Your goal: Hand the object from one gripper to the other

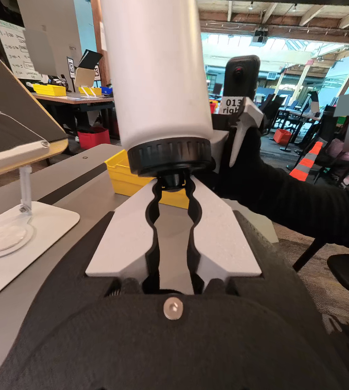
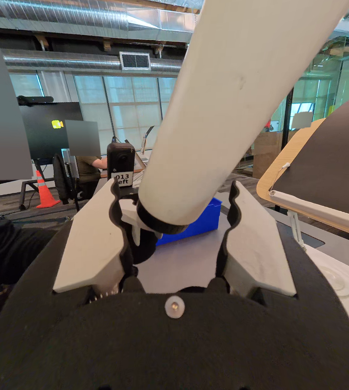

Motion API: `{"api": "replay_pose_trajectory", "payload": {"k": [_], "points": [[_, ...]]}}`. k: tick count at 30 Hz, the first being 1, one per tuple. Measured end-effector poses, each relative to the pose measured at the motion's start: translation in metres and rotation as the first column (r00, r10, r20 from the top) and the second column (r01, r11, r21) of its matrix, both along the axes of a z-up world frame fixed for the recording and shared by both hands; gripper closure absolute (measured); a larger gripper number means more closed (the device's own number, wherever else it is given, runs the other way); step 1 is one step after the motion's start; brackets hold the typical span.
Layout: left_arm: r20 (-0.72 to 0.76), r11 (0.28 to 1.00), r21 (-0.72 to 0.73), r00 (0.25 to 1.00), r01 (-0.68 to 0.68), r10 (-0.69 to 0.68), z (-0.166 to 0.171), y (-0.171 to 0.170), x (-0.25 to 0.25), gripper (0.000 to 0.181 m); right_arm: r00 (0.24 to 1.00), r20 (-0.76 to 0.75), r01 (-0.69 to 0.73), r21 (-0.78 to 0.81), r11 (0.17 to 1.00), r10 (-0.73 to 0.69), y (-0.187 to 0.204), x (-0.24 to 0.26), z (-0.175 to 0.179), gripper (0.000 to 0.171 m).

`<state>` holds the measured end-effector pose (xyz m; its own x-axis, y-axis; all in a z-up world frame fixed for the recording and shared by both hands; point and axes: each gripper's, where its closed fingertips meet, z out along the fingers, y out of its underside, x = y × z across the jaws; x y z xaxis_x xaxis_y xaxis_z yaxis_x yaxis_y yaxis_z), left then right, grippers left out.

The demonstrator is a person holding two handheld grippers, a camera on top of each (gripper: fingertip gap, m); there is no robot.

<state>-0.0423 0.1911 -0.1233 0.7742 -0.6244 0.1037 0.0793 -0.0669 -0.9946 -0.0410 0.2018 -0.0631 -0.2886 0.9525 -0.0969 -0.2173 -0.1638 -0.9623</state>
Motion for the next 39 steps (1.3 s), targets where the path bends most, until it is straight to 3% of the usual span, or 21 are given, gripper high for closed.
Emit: {"api": "replay_pose_trajectory", "payload": {"k": [4,8,11,16,20,25,32,35,36,39], "points": [[-0.029,1.0,0.01,0.999,-0.018,0.018,0.01,-0.003,-0.014,0.161,0.998,0.019,0.051,0.027,0.998,-0.052,0.006,0.004,-0.004,0.065],[-0.032,1.0,-0.023,0.999,-0.008,0.007,0.014,-0.008,-0.025,0.161,0.962,0.05,0.24,0.304,0.922,-0.267,0.013,0.013,-0.011,0.059],[-0.079,0.996,-0.085,0.997,-0.003,-0.004,0.011,-0.011,-0.035,0.161,0.893,0.019,0.351,0.598,0.721,-0.45,0.015,0.021,-0.015,0.051],[-0.149,0.972,-0.234,0.987,0.019,-0.055,0.001,-0.017,-0.044,0.161,0.81,-0.084,0.342,0.872,0.351,-0.58,0.013,0.022,-0.025,0.05],[-0.169,0.935,-0.355,0.982,0.023,-0.089,-0.013,-0.019,-0.054,0.161,0.773,-0.201,0.251,0.968,-0.001,-0.602,0.002,0.003,-0.033,0.043],[-0.164,0.892,-0.449,0.976,0.056,-0.144,-0.024,-0.025,-0.052,0.161,0.788,-0.241,0.096,0.957,-0.273,-0.567,0.0,-0.026,-0.049,0.044],[-0.135,0.851,-0.51,0.964,0.13,-0.228,-0.032,-0.033,-0.033,0.161,0.818,-0.23,-0.054,0.881,-0.469,-0.527,0.024,-0.048,-0.055,0.042],[-0.152,0.833,-0.532,0.951,0.15,-0.268,-0.037,-0.037,-0.023,0.161,0.822,-0.196,-0.126,0.854,-0.505,-0.535,0.033,-0.05,-0.065,0.053],[-0.164,0.826,-0.545,0.947,0.146,-0.276,-0.04,-0.038,-0.022,0.161,0.824,-0.189,-0.137,0.848,-0.512,-0.534,0.034,-0.05,-0.066,0.068],[-0.146,0.821,-0.55,0.95,0.154,-0.276,-0.042,-0.037,-0.021,0.161,0.823,-0.16,-0.159,0.856,-0.492,-0.545,0.037,-0.05,-0.07,0.071]]}}
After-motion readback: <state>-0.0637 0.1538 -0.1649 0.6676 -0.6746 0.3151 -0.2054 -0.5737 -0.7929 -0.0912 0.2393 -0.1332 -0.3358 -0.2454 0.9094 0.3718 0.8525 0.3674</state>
